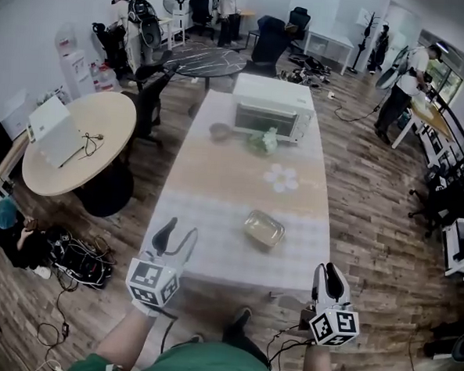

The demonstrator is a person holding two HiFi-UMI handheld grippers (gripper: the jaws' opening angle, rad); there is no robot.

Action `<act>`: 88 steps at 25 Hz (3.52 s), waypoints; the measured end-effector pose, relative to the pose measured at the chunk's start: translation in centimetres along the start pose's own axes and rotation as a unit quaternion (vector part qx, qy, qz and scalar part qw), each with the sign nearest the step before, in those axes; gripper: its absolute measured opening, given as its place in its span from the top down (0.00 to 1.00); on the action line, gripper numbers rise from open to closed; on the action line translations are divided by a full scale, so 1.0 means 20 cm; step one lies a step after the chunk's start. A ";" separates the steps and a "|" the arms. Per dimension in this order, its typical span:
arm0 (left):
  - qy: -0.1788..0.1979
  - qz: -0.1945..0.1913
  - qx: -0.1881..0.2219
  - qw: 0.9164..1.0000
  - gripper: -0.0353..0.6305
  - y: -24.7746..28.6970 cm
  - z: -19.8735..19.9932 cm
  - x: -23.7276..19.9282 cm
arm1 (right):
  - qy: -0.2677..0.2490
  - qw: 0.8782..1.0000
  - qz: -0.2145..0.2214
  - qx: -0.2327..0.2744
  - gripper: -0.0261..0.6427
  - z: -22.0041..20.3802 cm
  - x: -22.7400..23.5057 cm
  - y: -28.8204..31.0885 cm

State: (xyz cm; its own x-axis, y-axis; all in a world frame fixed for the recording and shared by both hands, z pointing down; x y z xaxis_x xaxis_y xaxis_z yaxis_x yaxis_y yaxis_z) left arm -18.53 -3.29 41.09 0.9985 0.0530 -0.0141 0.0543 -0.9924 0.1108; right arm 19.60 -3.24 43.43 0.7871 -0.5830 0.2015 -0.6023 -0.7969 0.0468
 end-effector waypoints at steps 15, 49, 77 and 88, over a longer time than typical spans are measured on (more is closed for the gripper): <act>0.016 0.049 -0.037 0.998 0.62 0.57 -0.02 0.30 | 0.044 0.997 0.053 -0.046 0.82 -0.03 0.76 0.44; 0.013 -0.030 -0.214 0.976 0.62 1.25 -0.81 -0.04 | 0.367 0.905 0.024 -0.213 0.82 -1.27 0.88 1.18; -0.004 -0.021 -0.225 0.974 0.63 1.28 -0.83 -0.05 | 0.527 0.829 0.022 -0.184 0.89 -1.43 0.90 1.25; -0.006 -0.024 -0.219 0.975 0.64 1.25 -0.79 -0.03 | 0.522 0.837 0.032 -0.163 0.90 -1.33 0.88 1.21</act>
State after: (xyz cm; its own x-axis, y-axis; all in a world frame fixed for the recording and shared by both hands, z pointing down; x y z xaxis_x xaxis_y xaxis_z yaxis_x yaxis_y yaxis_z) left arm -17.69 -26.28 59.59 0.9947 0.0945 -0.0408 0.1019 -0.8457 0.5239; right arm 15.27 -28.51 74.17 0.3082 -0.0318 0.9508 -0.7774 -0.5845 0.2325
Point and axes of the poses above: the fingertips, and each gripper's own axes: y forward along the fingers, x to its right, z out of its top, the point moved 5 cm from there along -y, backward along the fingers, and after that the axes turned 13 degrees about z, right-handed, at the moved point
